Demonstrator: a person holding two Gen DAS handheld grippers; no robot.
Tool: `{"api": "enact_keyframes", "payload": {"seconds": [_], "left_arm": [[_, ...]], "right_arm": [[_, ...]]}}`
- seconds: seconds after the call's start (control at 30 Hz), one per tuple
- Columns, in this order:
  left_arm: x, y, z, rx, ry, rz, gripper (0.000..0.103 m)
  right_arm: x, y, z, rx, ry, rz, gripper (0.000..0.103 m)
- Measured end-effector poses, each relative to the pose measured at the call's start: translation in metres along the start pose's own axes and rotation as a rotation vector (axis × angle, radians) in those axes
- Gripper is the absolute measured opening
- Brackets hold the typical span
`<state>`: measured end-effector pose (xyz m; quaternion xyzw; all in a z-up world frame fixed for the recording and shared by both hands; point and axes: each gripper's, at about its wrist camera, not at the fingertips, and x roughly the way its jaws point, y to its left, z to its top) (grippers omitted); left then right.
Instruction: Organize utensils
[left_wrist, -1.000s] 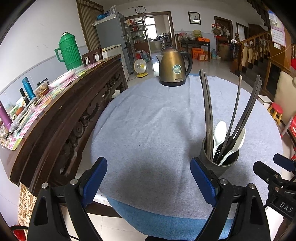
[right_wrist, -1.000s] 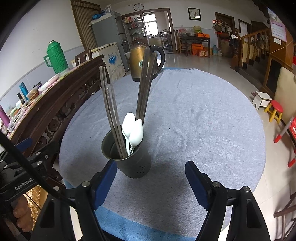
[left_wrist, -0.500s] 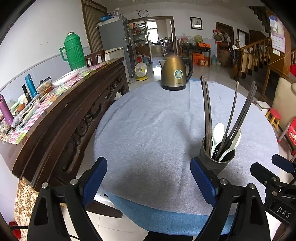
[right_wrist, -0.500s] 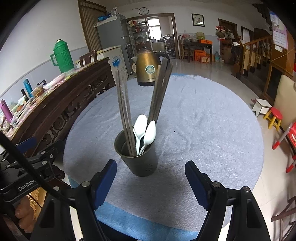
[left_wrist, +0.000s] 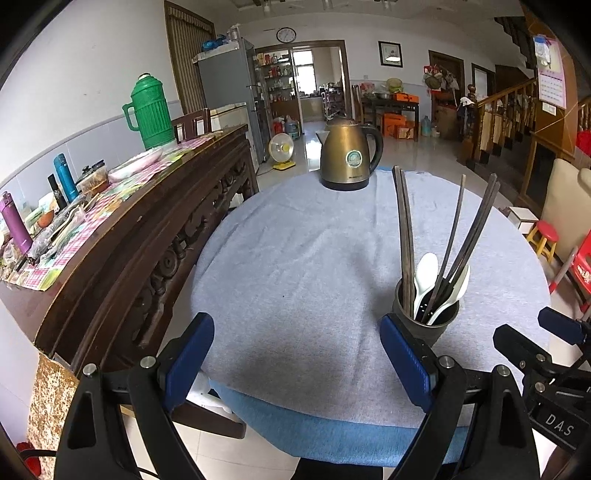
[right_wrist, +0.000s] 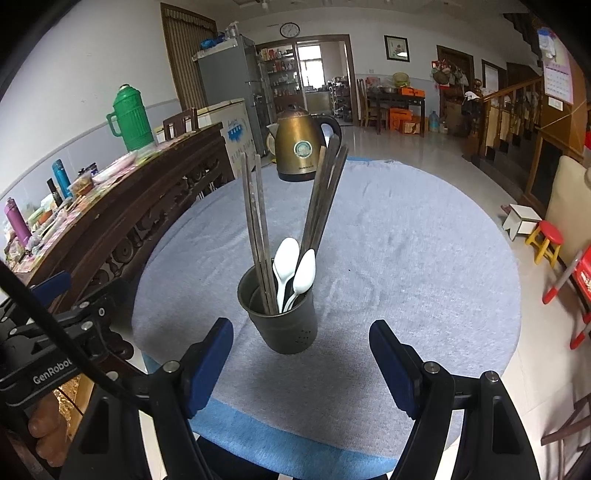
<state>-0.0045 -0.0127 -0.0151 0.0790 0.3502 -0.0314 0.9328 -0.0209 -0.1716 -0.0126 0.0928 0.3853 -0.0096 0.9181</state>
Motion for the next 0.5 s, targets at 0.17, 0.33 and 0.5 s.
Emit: {"api": "enact_keyframes", "payload": {"seconds": [0.17, 0.33, 0.5], "left_arm": [[0.015, -0.005, 0.003, 0.01, 0.027, -0.006, 0.091], [0.028, -0.005, 0.007, 0.014, 0.04, -0.007, 0.091], [0.053, -0.005, 0.011, 0.017, 0.068, -0.02, 0.091]], "right_arm": [[0.013, -0.005, 0.003, 0.011, 0.023, -0.001, 0.079], [0.027, -0.006, 0.007, 0.011, 0.039, 0.006, 0.079], [0.033, -0.021, 0.007, 0.022, -0.006, 0.009, 0.079]]}}
